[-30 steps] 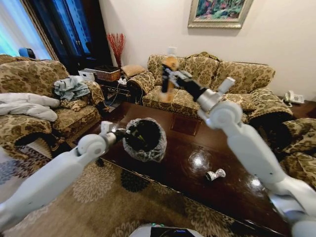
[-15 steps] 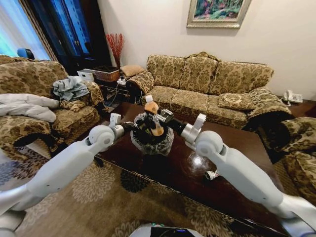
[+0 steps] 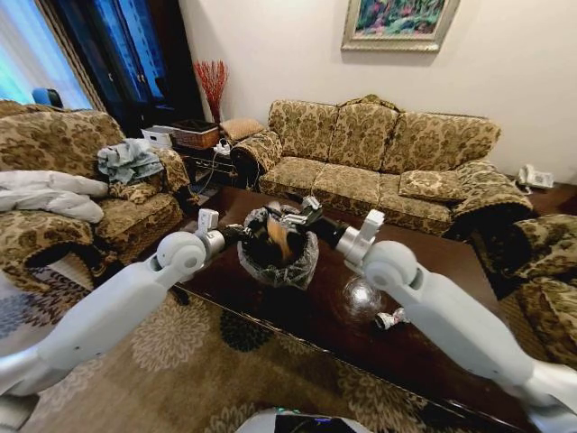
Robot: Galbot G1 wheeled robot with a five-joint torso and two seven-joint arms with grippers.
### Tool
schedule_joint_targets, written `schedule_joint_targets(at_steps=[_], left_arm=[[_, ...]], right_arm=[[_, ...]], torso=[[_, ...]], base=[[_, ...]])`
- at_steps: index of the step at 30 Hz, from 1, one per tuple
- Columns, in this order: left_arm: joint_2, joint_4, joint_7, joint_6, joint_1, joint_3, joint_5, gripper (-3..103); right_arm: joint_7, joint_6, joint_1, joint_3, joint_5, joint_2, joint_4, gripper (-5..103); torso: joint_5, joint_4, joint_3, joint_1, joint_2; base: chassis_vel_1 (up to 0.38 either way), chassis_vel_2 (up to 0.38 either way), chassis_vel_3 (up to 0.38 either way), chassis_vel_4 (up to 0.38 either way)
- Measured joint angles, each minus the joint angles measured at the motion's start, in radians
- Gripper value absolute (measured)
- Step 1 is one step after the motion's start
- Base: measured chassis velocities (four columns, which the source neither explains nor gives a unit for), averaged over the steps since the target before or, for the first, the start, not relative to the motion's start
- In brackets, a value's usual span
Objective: Move to the front of the table and place the trash on the table into the trash bin.
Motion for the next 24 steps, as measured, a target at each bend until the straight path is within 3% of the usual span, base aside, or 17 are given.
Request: schedule_joint_targets(at_steps=[2,3,4,6,8,9,11,12,13,17,18,21,24], left_arm=[[0.000,-0.011,-0.003,0.001,0.013,-0.012,0.000,2],[0.005,-0.025,-0.005,0.001,0.025,-0.021,0.001,2],[0.005,-0.025,-0.005,0.001,0.025,-0.021,0.001,2],[0.018,-0.042,-0.004,0.001,0.039,-0.030,0.009,2],[0.035,-0.070,0.003,0.001,0.076,-0.066,0.031,2],[0.035,-0.070,0.003,0.001,0.076,-0.066,0.031,2],[0.050,-0.101,-0.001,0.001,0.106,-0.099,0.034,2],[0.056,-0.117,-0.009,0.000,0.116,-0.113,0.037,2],[0.056,-0.117,-0.009,0.000,0.116,-0.113,0.037,2],[0.064,-0.136,-0.013,0.000,0.122,-0.120,0.053,2],[0.064,-0.136,-0.013,0.000,0.122,-0.120,0.053,2],[0.071,-0.155,-0.001,-0.006,0.157,-0.139,0.082,2],[0.069,-0.159,0.004,-0.012,0.169,-0.145,0.100,2]], right_arm=[[0.022,-0.002,-0.011,0.017,0.004,-0.034,0.019,99],[0.074,-0.012,-0.037,0.057,0.020,-0.067,0.039,100],[0.074,-0.012,-0.037,0.057,0.020,-0.067,0.039,100],[0.173,-0.044,-0.097,0.141,0.059,-0.112,0.070,100],[0.300,-0.131,-0.194,0.261,0.084,-0.180,0.105,100],[0.300,-0.131,-0.194,0.261,0.084,-0.180,0.105,100],[0.367,-0.208,-0.248,0.317,0.091,-0.211,0.109,100],[0.390,-0.302,-0.340,0.415,0.095,-0.232,0.104,100],[0.390,-0.302,-0.340,0.415,0.095,-0.232,0.104,100],[0.277,-0.506,-0.685,0.732,0.069,-0.224,0.031,100],[0.277,-0.506,-0.685,0.732,0.069,-0.224,0.031,100],[0.274,-0.538,-0.979,0.909,0.048,-0.137,-0.009,100],[0.303,-0.530,-1.071,0.953,0.043,-0.091,-0.007,100]], torso=[[0.0001,0.0000,0.000,0.000,0.000],[-0.0001,0.0001,0.000,0.000,0.000],[-0.0001,0.0001,0.000,0.000,0.000],[0.0002,0.0000,0.000,0.000,0.000],[-0.0002,-0.0006,0.000,0.000,0.000],[-0.0002,-0.0006,0.000,0.000,0.000],[0.0001,-0.0002,0.000,0.000,0.000],[0.0009,0.0002,0.000,0.000,0.000],[0.0009,0.0002,0.000,0.000,0.000],[0.0001,-0.0002,0.000,0.000,0.000],[0.0001,-0.0002,0.000,0.000,0.000],[0.0009,-0.0005,0.000,0.000,0.000],[0.0005,-0.0002,0.000,0.000,0.000]], base=[[0.000,0.000,0.000,0.000],[0.000,0.000,0.000,0.000],[0.000,0.000,0.000,0.000],[0.000,0.000,0.000,0.000],[0.000,0.000,0.000,0.000],[0.000,0.000,0.000,0.000],[0.000,0.000,0.000,0.000],[0.000,0.000,0.000,0.000],[0.000,0.000,0.000,0.000],[0.000,0.000,0.000,0.000],[0.000,0.000,0.000,0.000],[0.000,0.000,0.000,0.000],[0.000,0.000,0.000,0.000]])
